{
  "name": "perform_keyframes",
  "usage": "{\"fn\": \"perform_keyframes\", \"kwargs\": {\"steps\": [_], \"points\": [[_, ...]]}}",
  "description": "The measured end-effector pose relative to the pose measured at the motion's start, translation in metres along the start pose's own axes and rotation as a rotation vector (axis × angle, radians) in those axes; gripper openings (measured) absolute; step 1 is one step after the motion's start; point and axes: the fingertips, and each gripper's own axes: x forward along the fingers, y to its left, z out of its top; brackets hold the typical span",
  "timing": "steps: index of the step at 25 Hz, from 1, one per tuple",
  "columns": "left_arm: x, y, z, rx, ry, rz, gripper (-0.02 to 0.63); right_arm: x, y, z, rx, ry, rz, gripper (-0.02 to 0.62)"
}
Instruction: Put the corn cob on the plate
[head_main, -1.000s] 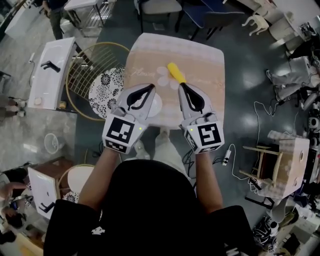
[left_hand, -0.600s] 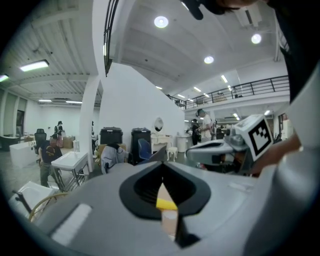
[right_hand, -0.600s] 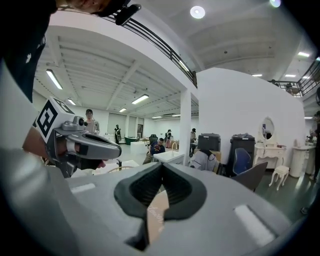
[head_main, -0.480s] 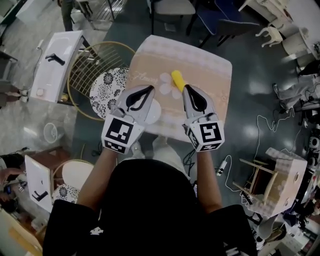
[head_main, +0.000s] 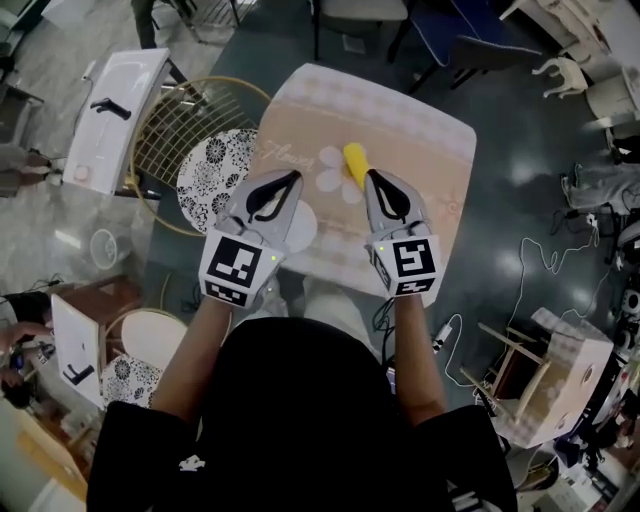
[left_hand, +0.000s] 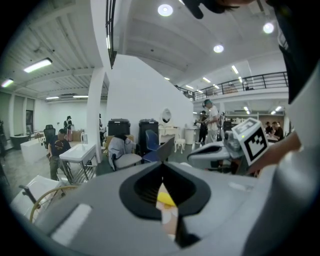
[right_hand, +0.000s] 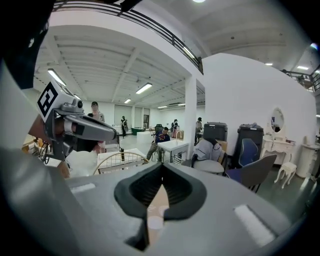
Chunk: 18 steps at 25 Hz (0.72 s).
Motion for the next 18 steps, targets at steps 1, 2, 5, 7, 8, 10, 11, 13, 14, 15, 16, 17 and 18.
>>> {"fn": "perform_keyframes", "kwargs": {"steps": [1, 2, 5, 7, 8, 10, 11, 13, 14, 15, 16, 17, 18], "points": [[0.003, 0.000, -0.003, -0.005, 0.011, 0.003, 0.006, 0.003, -0.004, -0.004, 0.005, 0.007, 0.004, 0.003], [0.006, 0.000, -0.007, -0.011, 0.023, 0.005, 0.006, 0.006, -0.008, -0.009, 0.010, 0.016, 0.008, 0.002], [0.016, 0.001, -0.018, -0.028, 0.053, 0.015, 0.006, 0.017, -0.019, -0.026, 0.026, 0.052, 0.019, 0.002], [0.024, 0.002, -0.024, -0.036, 0.068, 0.021, 0.005, 0.025, -0.026, -0.038, 0.041, 0.073, 0.027, 0.003], [0.028, 0.002, -0.028, -0.040, 0.075, 0.023, 0.005, 0.028, -0.030, -0.043, 0.050, 0.080, 0.029, 0.003], [0.034, 0.001, -0.035, -0.048, 0.093, 0.027, 0.006, 0.034, -0.037, -0.054, 0.068, 0.093, 0.032, 0.003], [0.037, 0.001, -0.039, -0.053, 0.106, 0.029, 0.006, 0.037, -0.040, -0.060, 0.075, 0.102, 0.035, 0.003], [0.040, 0.001, -0.047, -0.064, 0.132, 0.037, 0.005, 0.044, -0.045, -0.072, 0.086, 0.126, 0.043, 0.003], [0.042, 0.003, -0.050, -0.070, 0.143, 0.041, 0.006, 0.048, -0.047, -0.078, 0.092, 0.140, 0.048, 0.003], [0.044, 0.004, -0.054, -0.074, 0.154, 0.044, 0.006, 0.052, -0.049, -0.084, 0.099, 0.152, 0.052, 0.003], [0.045, 0.005, -0.057, -0.077, 0.163, 0.047, 0.006, 0.056, -0.051, -0.091, 0.106, 0.163, 0.054, 0.003], [0.047, 0.005, -0.061, -0.080, 0.172, 0.049, 0.006, 0.059, -0.053, -0.097, 0.114, 0.173, 0.056, 0.003], [0.048, 0.005, -0.064, -0.082, 0.180, 0.051, 0.006, 0.062, -0.055, -0.104, 0.120, 0.183, 0.057, 0.003]]}}
